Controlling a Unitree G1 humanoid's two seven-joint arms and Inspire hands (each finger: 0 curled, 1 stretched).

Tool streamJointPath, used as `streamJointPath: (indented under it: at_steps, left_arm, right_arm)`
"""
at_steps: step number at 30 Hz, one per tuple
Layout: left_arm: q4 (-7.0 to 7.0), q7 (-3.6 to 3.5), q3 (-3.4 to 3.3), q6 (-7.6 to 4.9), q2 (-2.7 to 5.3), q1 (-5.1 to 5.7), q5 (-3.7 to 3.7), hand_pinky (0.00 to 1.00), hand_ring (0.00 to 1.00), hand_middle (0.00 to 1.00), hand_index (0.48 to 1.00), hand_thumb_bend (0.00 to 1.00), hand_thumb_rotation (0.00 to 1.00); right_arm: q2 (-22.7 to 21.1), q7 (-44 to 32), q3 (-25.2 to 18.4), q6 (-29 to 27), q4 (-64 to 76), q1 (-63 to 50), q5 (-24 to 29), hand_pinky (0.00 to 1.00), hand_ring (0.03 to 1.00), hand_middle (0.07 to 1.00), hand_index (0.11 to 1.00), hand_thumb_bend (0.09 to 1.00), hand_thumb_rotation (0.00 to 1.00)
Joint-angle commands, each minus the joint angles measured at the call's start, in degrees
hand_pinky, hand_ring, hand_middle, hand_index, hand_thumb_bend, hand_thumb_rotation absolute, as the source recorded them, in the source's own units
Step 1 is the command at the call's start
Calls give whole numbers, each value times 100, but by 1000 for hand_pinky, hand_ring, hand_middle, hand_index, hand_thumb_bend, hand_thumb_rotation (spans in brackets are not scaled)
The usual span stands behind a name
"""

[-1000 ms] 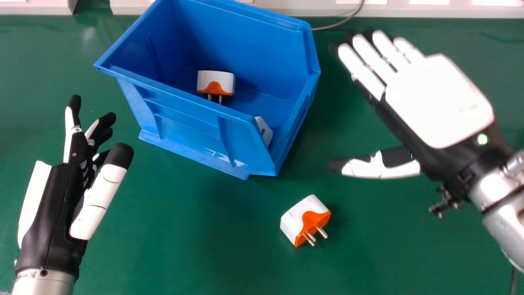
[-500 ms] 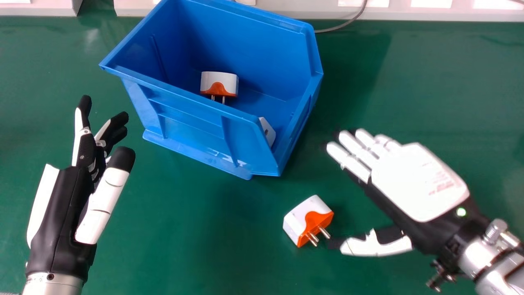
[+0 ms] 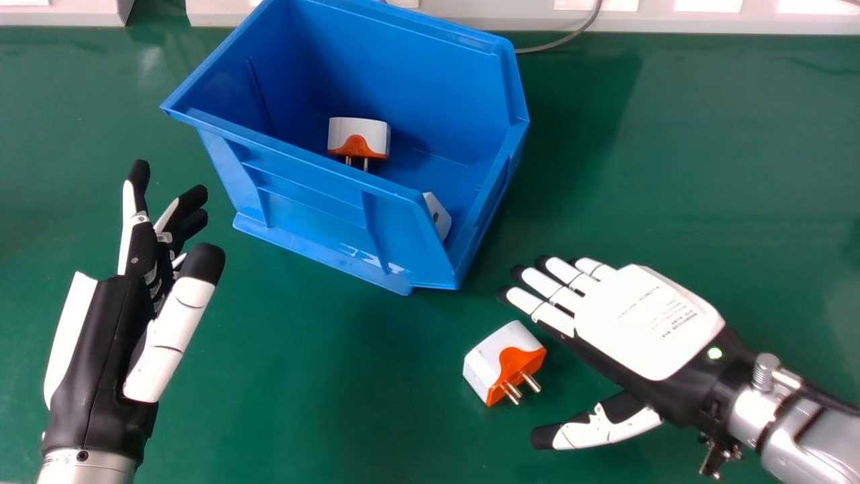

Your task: Pick all objects and put in blue box

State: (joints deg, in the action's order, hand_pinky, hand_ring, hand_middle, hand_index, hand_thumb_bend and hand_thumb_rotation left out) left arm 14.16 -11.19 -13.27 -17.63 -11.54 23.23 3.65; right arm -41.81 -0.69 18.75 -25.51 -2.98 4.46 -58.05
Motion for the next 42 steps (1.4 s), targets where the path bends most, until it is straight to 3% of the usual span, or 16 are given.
streamJointPath:
  at_steps: [1, 12, 29, 42]
  left_arm:
    - [53, 9, -28, -118, -14, -6, 32, 870, 936, 944, 942, 782, 890]
    - [155, -12, -45, -113, -23, 74, 66, 874, 937, 946, 944, 783, 892]
    - [307, -16, -79, -83, -50, 177, 111, 878, 939, 947, 946, 779, 895]
    - [520, -19, -108, 39, -56, 265, 150, 880, 942, 948, 946, 772, 897]
  right_arm:
    - [59, 22, 64, -14, -76, 259, 3, 904, 982, 1000, 968, 456, 902]
    - [277, 24, 494, 174, -586, 884, -312, 898, 981, 999, 964, 456, 844]
    - [193, 711, 1142, -463, -1581, 1796, -732, 857, 950, 971, 932, 440, 856]
    - [354, 1272, 1548, -443, -2372, 2130, -864, 800, 884, 913, 864, 426, 830]
